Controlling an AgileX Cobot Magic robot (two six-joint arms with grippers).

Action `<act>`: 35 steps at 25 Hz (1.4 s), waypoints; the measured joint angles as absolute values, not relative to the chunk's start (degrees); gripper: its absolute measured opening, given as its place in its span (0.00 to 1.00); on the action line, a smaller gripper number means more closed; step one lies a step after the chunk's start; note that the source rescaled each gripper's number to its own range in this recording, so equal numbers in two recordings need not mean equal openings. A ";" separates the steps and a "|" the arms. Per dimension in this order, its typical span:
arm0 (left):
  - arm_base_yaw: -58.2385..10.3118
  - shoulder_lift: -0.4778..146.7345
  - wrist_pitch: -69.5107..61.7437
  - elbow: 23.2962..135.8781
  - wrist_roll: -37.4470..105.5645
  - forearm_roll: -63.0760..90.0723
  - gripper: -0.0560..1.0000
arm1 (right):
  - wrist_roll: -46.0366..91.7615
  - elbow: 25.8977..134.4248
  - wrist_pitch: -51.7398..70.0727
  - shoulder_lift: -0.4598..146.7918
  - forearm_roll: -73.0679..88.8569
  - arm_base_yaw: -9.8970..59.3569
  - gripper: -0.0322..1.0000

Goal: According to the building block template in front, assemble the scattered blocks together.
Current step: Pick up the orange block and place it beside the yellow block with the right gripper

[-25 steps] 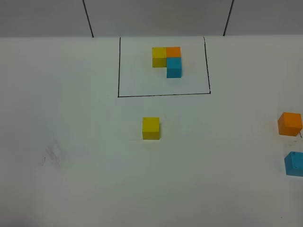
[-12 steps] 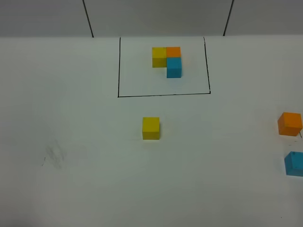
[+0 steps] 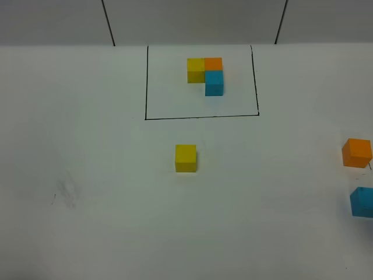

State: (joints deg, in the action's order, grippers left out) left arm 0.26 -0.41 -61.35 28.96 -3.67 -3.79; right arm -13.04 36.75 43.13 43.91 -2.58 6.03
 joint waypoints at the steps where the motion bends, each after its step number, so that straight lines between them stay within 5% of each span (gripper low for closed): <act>1: 0.26 -0.41 -61.35 28.96 -3.67 -3.79 0.70 | -13.37 38.00 41.57 47.41 -2.92 6.03 0.95; 14: 0.26 -0.41 -61.35 28.96 -3.67 -3.79 0.70 | -13.38 54.24 36.11 86.32 -5.63 1.49 0.96; 30: 0.26 -0.41 -61.35 28.96 -3.67 -3.79 0.70 | -10.65 54.33 27.51 104.33 -6.23 -1.71 0.90; 35: 0.26 -0.41 -61.35 28.96 -3.67 -3.79 0.70 | -8.52 54.33 24.87 106.48 -6.29 -1.77 0.75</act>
State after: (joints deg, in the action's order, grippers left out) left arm 0.26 -0.41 -61.35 28.96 -3.67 -3.79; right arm -8.52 54.33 24.87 106.48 -6.29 -1.77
